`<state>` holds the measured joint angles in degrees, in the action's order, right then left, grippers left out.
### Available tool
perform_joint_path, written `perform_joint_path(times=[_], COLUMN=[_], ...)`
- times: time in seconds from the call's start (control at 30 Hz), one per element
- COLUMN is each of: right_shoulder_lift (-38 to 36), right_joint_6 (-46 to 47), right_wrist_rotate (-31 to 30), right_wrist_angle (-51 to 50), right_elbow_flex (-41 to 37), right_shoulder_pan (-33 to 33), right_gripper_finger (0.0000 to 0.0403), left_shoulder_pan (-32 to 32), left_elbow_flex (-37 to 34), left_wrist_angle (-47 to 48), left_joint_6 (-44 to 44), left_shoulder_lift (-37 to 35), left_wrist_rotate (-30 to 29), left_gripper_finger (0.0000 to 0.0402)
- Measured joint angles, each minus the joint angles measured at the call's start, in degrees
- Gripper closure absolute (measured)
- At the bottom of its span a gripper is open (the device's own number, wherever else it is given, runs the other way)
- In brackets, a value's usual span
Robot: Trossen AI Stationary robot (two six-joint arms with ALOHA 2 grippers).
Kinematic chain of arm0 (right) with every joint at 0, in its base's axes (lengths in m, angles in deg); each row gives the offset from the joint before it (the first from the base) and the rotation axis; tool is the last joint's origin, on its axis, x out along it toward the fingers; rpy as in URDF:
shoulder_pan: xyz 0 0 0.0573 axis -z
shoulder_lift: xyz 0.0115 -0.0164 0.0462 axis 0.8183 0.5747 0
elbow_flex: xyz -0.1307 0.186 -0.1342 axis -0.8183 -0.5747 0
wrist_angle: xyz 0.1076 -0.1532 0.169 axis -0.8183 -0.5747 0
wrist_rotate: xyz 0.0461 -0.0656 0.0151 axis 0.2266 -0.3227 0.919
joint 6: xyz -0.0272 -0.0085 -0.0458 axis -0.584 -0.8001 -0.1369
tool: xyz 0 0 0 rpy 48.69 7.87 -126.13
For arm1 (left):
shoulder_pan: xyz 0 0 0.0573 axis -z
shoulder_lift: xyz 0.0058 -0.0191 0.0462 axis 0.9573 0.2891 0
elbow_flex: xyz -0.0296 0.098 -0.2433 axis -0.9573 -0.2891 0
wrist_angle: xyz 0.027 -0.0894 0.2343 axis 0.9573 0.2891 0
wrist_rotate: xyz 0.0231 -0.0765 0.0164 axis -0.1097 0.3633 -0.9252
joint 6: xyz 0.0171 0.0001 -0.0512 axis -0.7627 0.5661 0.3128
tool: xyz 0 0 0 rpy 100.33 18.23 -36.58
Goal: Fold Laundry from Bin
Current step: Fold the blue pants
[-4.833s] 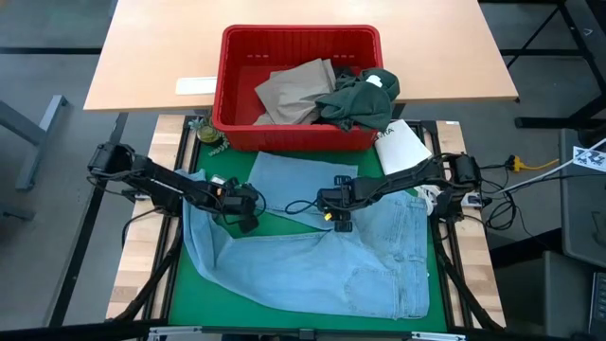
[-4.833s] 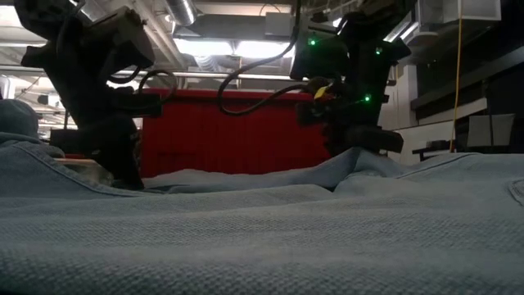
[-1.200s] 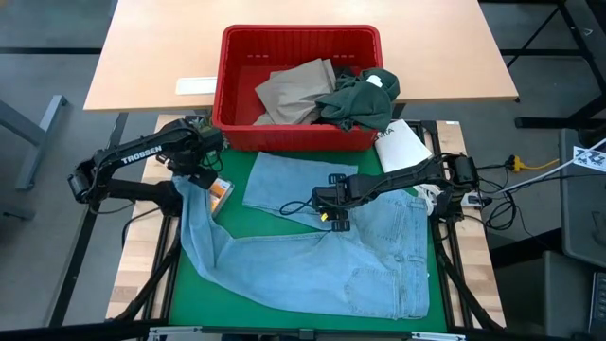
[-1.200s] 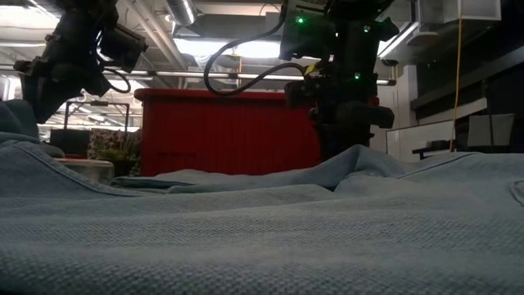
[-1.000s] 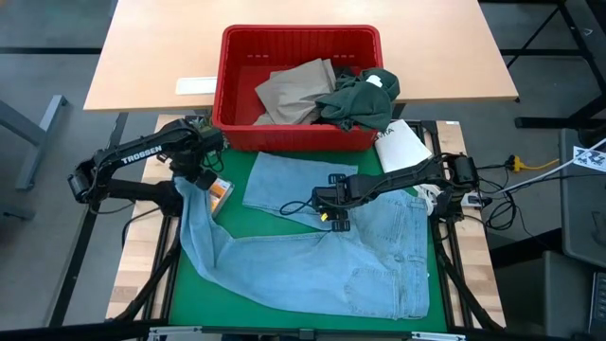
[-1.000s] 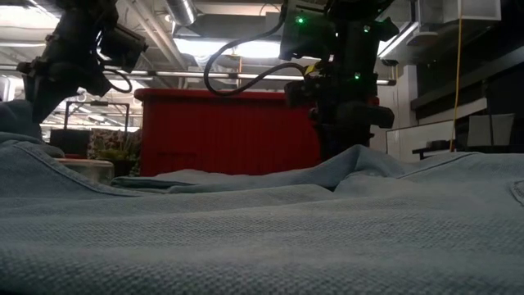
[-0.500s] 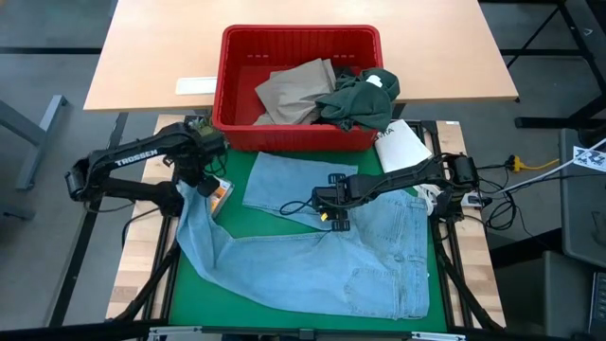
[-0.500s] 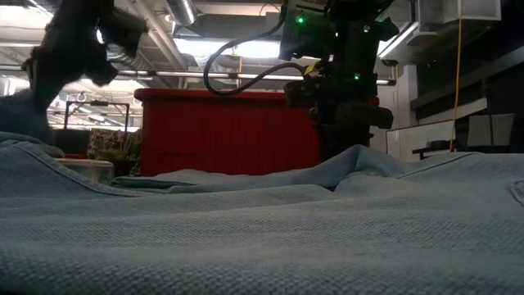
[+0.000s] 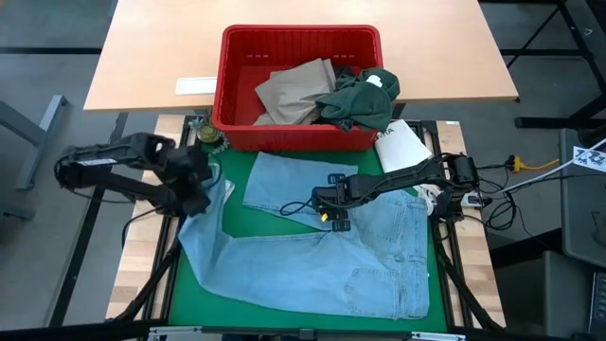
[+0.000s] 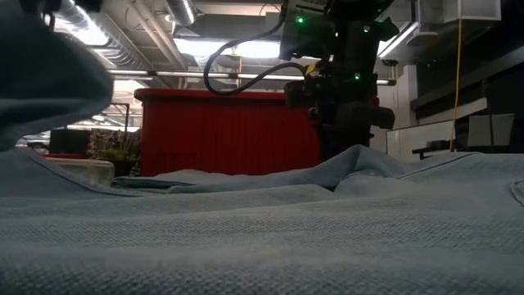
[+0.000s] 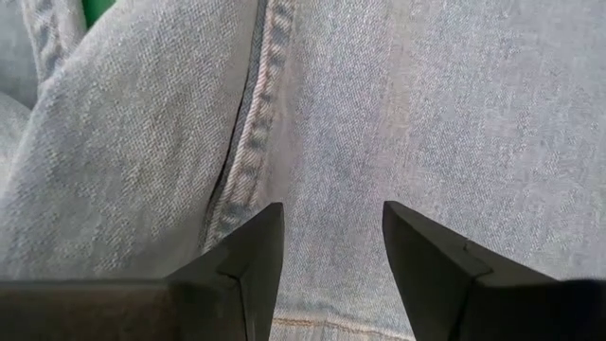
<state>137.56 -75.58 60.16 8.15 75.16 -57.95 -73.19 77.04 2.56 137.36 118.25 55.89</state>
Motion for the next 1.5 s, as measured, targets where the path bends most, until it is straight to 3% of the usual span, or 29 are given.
perform_joint_path(times=[0.23,0.4,0.6,0.77,1.2,1.5], right_shoulder_lift=[0.00,0.00,0.00,0.00,0.00,0.00], right_joint_6=[-2.26,-5.95,-10.01,-12.08,-11.48,-4.61], right_wrist_rotate=[1.62,1.63,1.58,1.59,0.99,-3.40], right_wrist_angle=[-0.14,0.01,-0.61,-2.15,-3.23,-3.58], right_elbow_flex=[2.83,7.50,12.90,15.95,19.76,19.85], right_shoulder_pan=[0.00,-0.11,-2.47,-5.43,-14.85,-20.88], right_gripper_finger=[0.0221,0.0221,0.0221,0.0221,0.0221,0.0221], left_shoulder_pan=[13.11,20.59,26.78,28.94,29.10,28.88], left_elbow_flex=[0.00,0.02,0.02,0.02,0.02,0.02], left_wrist_angle=[-17.42,-29.57,-34.28,-38.35,-58.87,-76.08], left_joint_6=[6.13,6.80,6.47,4.83,0.29,-4.59], left_shoulder_lift=[-0.37,1.87,8.75,16.96,33.59,41.87], left_wrist_rotate=[1.83,-6.45,-14.38,-21.08,-20.36,-21.00], left_gripper_finger=[0.0397,0.0394,0.0392,0.0391,0.0390,0.0390])
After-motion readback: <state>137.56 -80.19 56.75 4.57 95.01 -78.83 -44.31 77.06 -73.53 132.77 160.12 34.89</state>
